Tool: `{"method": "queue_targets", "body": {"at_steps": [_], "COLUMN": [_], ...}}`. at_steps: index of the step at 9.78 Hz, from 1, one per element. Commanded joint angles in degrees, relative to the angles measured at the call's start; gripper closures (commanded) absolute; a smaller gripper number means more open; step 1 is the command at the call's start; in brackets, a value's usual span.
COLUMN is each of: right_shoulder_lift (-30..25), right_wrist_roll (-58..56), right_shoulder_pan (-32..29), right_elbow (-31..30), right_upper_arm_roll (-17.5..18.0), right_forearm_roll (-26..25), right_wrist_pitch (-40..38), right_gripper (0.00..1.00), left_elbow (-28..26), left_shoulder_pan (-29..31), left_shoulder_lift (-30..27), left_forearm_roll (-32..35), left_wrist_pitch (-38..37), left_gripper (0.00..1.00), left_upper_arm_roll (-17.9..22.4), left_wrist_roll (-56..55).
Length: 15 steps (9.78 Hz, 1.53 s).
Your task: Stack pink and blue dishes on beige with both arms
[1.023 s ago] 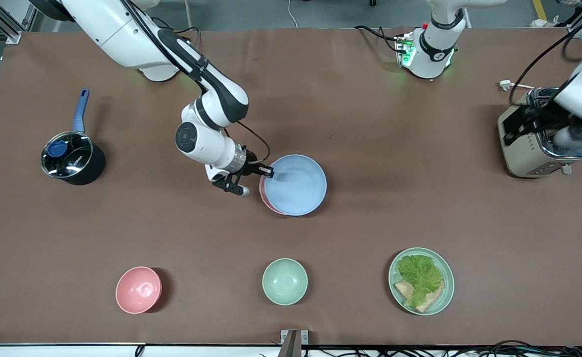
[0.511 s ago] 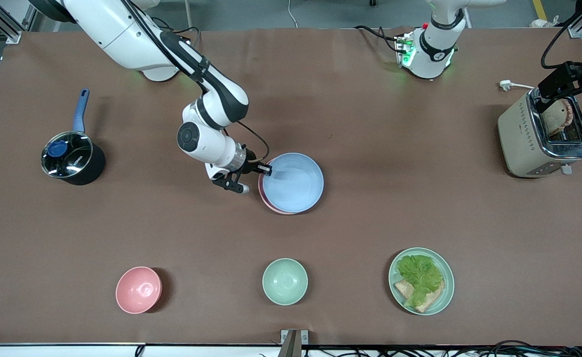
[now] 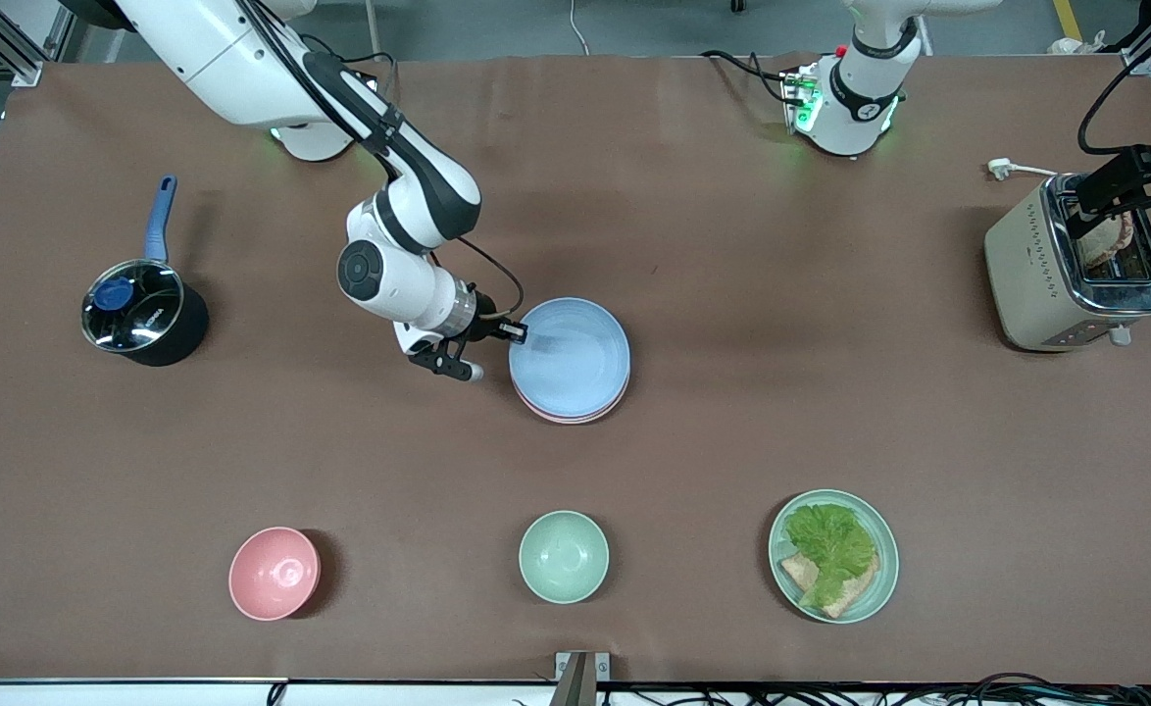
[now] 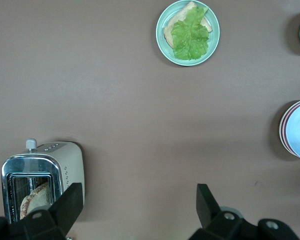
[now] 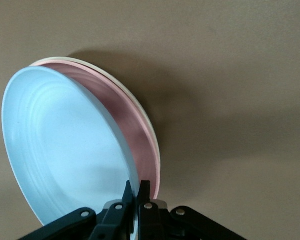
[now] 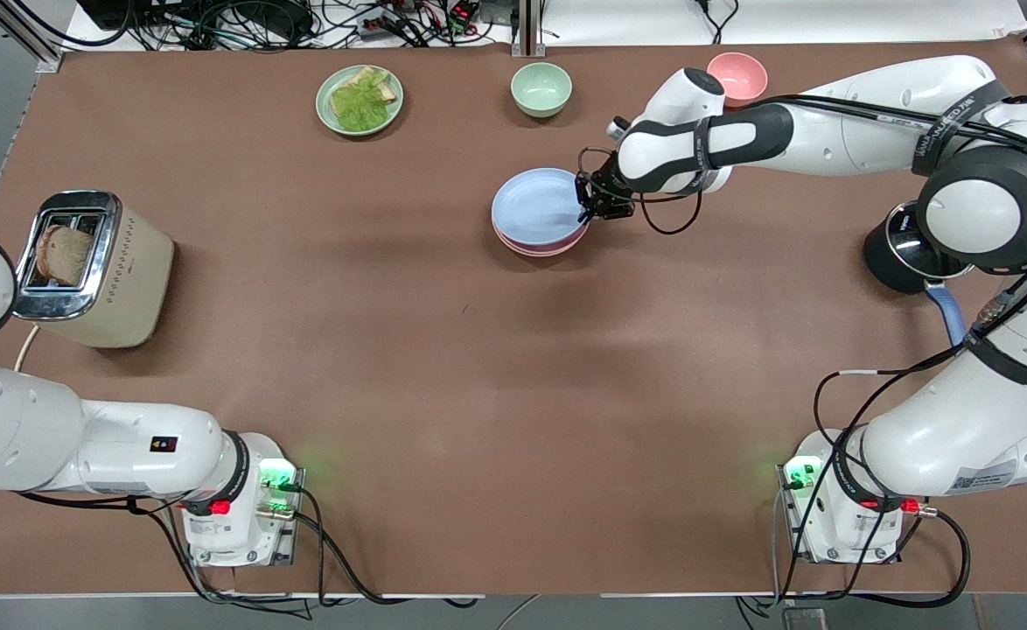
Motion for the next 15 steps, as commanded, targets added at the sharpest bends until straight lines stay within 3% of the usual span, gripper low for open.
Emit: {"method": "queue_targets", "body": {"at_steps": [1,2,4,6,7,9,11,12,14,15], "right_shoulder_lift": [-1.4,-3.58,-12.08,-20.61,-25.35,-33.18,-37.07,-37.69,-36.91,-35.34], "right_wrist_roll": [0.43,0.27,0.18,0.18,0.0,-1.04,-9.44,-12.28,-27.69,-30.12], "right_shoulder_pan": [-1.43,-1.52,-2.83,-8.54,-8.73,-8.21,-5.92,-5.48,-5.48,-5.48], "right_elbow": [-1.57,-1.57,-1.31,0.36,1.06,4.57,9.39,11.68,21.58,25.9], "right_upper_arm_roll": [0.38,0.38,0.11,-0.06,-4.24,-13.98,-25.49,-29.47,-35.19,-35.83], "right_forearm_roll": [-0.49,-0.49,-1.27,-9.95,-14.77,-18.14,-19.39,-19.47,-19.91,-20.26], "right_wrist_pitch": [-0.23,-0.4,-5.03,-16.43,-19.97,-31.63,-41.13,-42.84,-50.19,-55.37], "right_gripper": [0.31,0.0,0.0,0.0,0.0,0.0,0.0,0.0,0.0,0.0], "left_elbow": [-1.5,-1.67,-2.02,-2.47,-2.55,-2.99,-3.08,-2.99,-2.99,-2.82], "left_shoulder_pan": [0.06,0.06,0.06,0.15,0.15,0.15,0.15,0.15,0.15,0.15], "left_shoulder_lift": [0.4,0.4,0.48,0.4,0.31,0.22,0.13,0.13,0.13,0.22], "left_forearm_roll": [-0.16,0.71,3.0,3.01,2.92,2.92,2.92,2.92,3.01,3.01], "left_wrist_pitch": [-0.71,-0.62,-0.62,-0.44,-0.44,-0.44,-0.44,-0.44,-0.36,-0.36], "left_gripper": [0.0,0.0,0.0,0.0,0.0,0.0,0.0,0.0,0.0,0.0], "left_upper_arm_roll": [-0.7,-1.05,-2.54,-3.08,-3.08,-2.99,-2.9,-2.81,-2.73,-2.73], "left_wrist_roll": [-0.23,-0.49,-0.58,-2.07,-2.43,-4.53,-4.54,-4.54,-4.45,-4.45]}}
